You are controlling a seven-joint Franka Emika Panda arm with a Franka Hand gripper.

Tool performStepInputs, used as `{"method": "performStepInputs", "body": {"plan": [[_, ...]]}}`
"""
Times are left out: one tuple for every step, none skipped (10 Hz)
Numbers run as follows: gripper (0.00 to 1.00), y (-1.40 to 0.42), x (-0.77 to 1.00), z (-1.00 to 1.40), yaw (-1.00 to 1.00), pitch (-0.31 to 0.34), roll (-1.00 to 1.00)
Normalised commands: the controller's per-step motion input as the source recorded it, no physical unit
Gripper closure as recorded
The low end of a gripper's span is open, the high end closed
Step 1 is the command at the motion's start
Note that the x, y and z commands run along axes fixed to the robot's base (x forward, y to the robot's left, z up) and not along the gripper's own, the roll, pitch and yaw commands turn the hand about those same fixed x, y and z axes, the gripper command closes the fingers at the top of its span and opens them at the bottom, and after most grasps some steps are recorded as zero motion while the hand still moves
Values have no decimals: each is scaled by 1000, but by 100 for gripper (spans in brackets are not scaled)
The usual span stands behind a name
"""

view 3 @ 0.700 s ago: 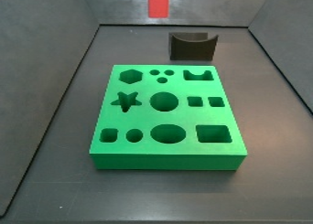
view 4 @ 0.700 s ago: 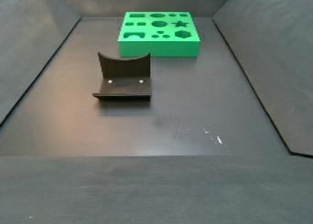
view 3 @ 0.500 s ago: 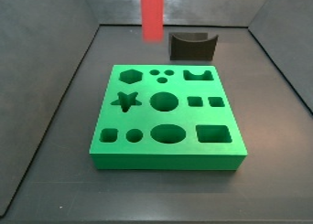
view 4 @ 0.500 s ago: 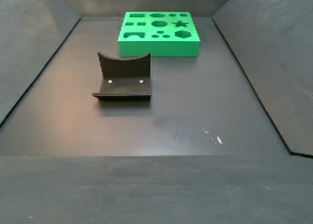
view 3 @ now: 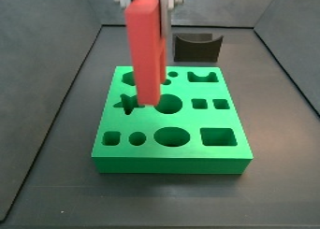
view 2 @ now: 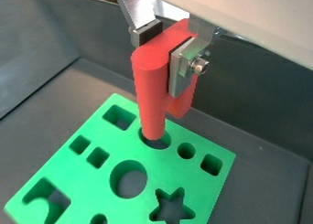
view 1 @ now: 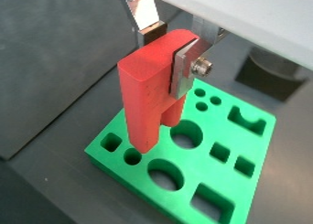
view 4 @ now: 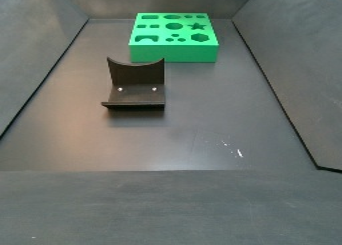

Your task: Insert the square-circle object.

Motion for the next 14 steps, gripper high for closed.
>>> {"method": "performStepInputs", "body": {"plan": [[100,-49,-106,-137,-977,67,173],[100,-26,-120,-83,-963,80,187],[100,-26,-123,-83,-963,80,189],[100,0,0,-300,-1000,-9,133],[100,-23,0,-397,-1000,0,56],[100,-109,-34,-366,-917,149,67],[100,-26,-49,-371,-826,266,56],[100,-37,-51,-357,-831,260,57],[100,-17,-54,-323,-934,173,60],[100,0,-54,-323,-983,124,60],[100,0,-43,-323,-1000,61,67],[100,0,0,-251,-1000,11,27],[100,0,0,-114,-1000,0,0],[100,0,0,-80,-1000,-16,-29]]}}
